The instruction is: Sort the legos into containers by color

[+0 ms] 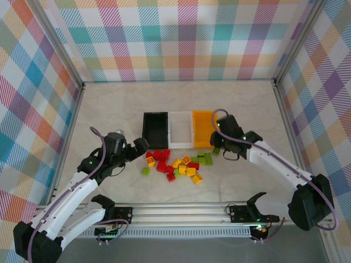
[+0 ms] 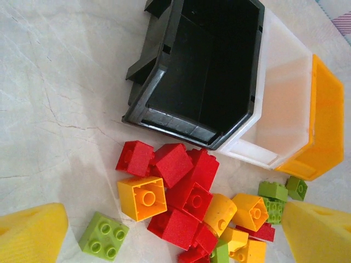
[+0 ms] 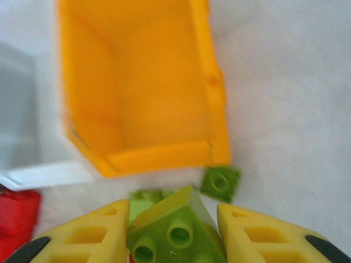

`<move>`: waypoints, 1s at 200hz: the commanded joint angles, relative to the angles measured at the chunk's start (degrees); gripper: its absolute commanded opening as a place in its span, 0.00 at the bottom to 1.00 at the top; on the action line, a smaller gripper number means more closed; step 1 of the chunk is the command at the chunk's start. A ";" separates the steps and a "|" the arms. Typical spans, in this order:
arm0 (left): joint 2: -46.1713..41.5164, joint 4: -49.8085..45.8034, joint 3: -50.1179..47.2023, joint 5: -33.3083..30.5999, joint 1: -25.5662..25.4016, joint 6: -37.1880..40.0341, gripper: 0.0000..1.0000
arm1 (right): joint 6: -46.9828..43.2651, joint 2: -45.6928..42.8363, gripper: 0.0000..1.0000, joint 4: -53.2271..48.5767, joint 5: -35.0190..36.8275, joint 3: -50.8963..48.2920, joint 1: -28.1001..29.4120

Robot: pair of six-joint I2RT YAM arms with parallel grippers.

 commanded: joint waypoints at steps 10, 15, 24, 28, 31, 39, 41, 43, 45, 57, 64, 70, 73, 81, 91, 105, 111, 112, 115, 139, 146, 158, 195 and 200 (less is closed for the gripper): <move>0.03 -5.49 2.70 -1.30 -0.63 3.27 1.00 | -2.29 12.90 0.35 1.59 -0.16 10.16 -1.08; 0.23 -6.11 2.93 -1.39 -0.63 3.98 1.00 | -2.33 14.82 0.35 2.33 -0.16 11.48 -1.45; 0.56 -6.56 2.88 -1.64 -0.63 5.36 1.00 | -2.14 18.21 0.35 2.90 -0.03 13.94 -2.00; 0.61 -6.69 2.71 -1.73 -0.61 5.85 1.00 | -2.04 19.68 0.36 2.77 -0.05 15.11 -2.31; 0.53 -6.88 2.56 -1.92 -0.63 6.24 1.00 | -2.01 20.74 0.36 2.66 -0.07 16.00 -2.43; 0.53 -7.33 2.18 -2.24 -0.63 7.29 1.00 | -1.72 23.23 0.36 2.16 0.16 18.17 -2.65; 0.46 -7.44 2.13 -2.25 -0.63 7.57 1.00 | -1.68 23.76 0.37 2.04 0.18 18.58 -2.70; 0.42 -7.55 2.02 -2.30 -0.61 7.80 1.00 | -1.67 24.33 0.37 2.05 0.19 18.95 -2.71; 0.35 -7.54 1.89 -2.31 -0.63 8.01 1.00 | -1.73 24.74 0.37 2.08 0.19 19.22 -2.74; -0.15 -7.02 0.71 -1.45 -0.63 8.39 0.99 | -2.15 26.82 0.40 3.02 -0.20 20.74 -2.74; -0.34 -6.36 0.19 -0.67 -0.62 8.29 0.99 | -2.40 27.68 0.46 2.89 -0.38 21.86 -2.75; -0.38 -6.04 -0.02 -0.12 -0.63 7.99 0.99 | -2.57 28.10 0.52 2.59 -0.57 22.79 -2.74; -0.32 -5.89 -0.03 0.03 -0.63 8.01 0.99 | -2.64 28.11 0.56 2.47 -0.67 23.19 -2.72; -0.06 -5.91 0.13 0.32 -0.63 8.02 0.98 | -2.72 27.69 0.63 2.14 -1.25 23.76 -2.66; 0.19 -6.20 0.32 0.24 -0.72 7.89 0.98 | -2.96 26.21 0.70 2.64 -1.65 23.46 -2.44; 0.07 -5.96 -0.17 0.50 -1.27 7.54 0.95 | -3.29 23.49 0.76 3.73 -2.13 21.38 -1.76; -0.08 -5.95 -0.50 0.43 -1.86 7.32 0.93 | -3.27 22.12 0.77 4.05 -2.42 20.31 -1.40; -0.10 -5.95 -0.53 0.42 -1.99 7.32 0.93 | -3.26 21.91 0.78 4.12 -2.47 20.07 -1.33; -0.11 -6.04 -0.66 0.25 -2.34 7.22 0.92 | -3.33 21.24 0.78 4.39 -2.61 19.32 -1.05; 0.36 -6.12 -1.51 -2.44 -5.79 6.96 0.84 | -2.87 15.97 0.80 6.59 -3.70 13.19 1.53; 1.00 -5.69 -1.72 -3.77 -6.65 7.05 0.82 | -2.61 14.52 0.80 7.48 -4.29 10.90 2.13; 2.94 -4.24 -2.12 -5.82 -7.68 8.03 0.81 | -1.95 12.48 0.80 8.87 -4.77 7.71 3.10; 14.51 5.38 -2.50 -6.27 -8.45 11.04 0.75 | -0.37 8.87 0.79 10.78 -5.52 1.66 3.85; 15.84 6.49 -2.41 -6.41 -8.54 11.45 0.75 | -0.35 8.52 0.79 10.85 -5.40 1.12 3.85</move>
